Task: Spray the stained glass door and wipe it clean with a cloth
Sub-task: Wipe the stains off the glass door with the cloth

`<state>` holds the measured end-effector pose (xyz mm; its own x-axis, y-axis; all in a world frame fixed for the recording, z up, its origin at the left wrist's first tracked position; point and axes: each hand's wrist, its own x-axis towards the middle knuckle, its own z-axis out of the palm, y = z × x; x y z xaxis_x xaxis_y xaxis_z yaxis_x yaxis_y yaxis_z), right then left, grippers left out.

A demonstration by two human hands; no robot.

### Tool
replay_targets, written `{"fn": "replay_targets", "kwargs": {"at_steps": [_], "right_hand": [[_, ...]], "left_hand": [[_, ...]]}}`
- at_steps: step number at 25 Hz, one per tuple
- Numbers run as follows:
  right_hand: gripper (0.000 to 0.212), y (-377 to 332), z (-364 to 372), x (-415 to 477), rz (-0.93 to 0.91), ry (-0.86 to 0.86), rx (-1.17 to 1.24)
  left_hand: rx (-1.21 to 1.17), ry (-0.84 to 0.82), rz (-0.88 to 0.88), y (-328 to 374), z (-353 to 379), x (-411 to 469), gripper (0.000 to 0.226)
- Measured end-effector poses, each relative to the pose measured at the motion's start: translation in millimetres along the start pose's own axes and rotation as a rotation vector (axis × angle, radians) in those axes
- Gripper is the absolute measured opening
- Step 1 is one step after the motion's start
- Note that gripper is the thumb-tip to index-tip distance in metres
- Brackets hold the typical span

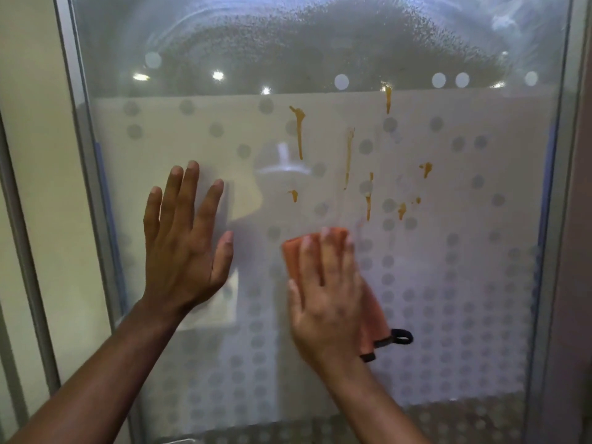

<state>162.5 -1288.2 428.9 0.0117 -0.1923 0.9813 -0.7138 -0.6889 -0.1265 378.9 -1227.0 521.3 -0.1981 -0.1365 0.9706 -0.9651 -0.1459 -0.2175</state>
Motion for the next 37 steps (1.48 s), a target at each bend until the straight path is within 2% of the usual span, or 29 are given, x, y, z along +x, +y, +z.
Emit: {"fn": "replay_targets", "kwargs": {"at_steps": [4,7,10,14,17,21,29,33,35,37], "right_hand": [[0.063,-18,18,-21,-0.321,-0.065,0.0],[0.059,3,9,-15,-0.384,-0.019,-0.087],[0.061,38,-12,1,-0.24,0.058,-0.134],[0.063,108,-51,29,0.156,0.167,-0.2],[0.065,157,-77,57,0.416,0.243,-0.128],[0.061,169,-83,80,0.505,0.315,0.041],[0.063,65,-33,55,-0.003,0.116,-0.002],[0.059,63,-30,34,-0.331,0.042,-0.071],[0.054,79,-37,42,-0.351,0.066,-0.127],[0.052,104,-51,53,-0.209,0.134,-0.147]], "left_hand": [[-0.005,-0.039,-0.008,-2,7,0,0.075],[-0.005,-0.027,0.004,-5,8,1,0.074],[-0.013,-0.019,0.014,-5,9,-1,0.073],[-0.018,0.0,0.016,-5,11,-1,0.074],[-0.007,0.012,0.019,-6,13,-2,0.077],[0.015,0.042,0.028,-7,16,-2,0.076],[-0.005,0.026,0.025,-6,15,-2,0.075],[-0.009,0.035,0.034,-7,15,-2,0.073],[0.0,0.043,0.038,-8,15,-1,0.073],[0.001,0.044,0.036,-7,15,-2,0.072]]}}
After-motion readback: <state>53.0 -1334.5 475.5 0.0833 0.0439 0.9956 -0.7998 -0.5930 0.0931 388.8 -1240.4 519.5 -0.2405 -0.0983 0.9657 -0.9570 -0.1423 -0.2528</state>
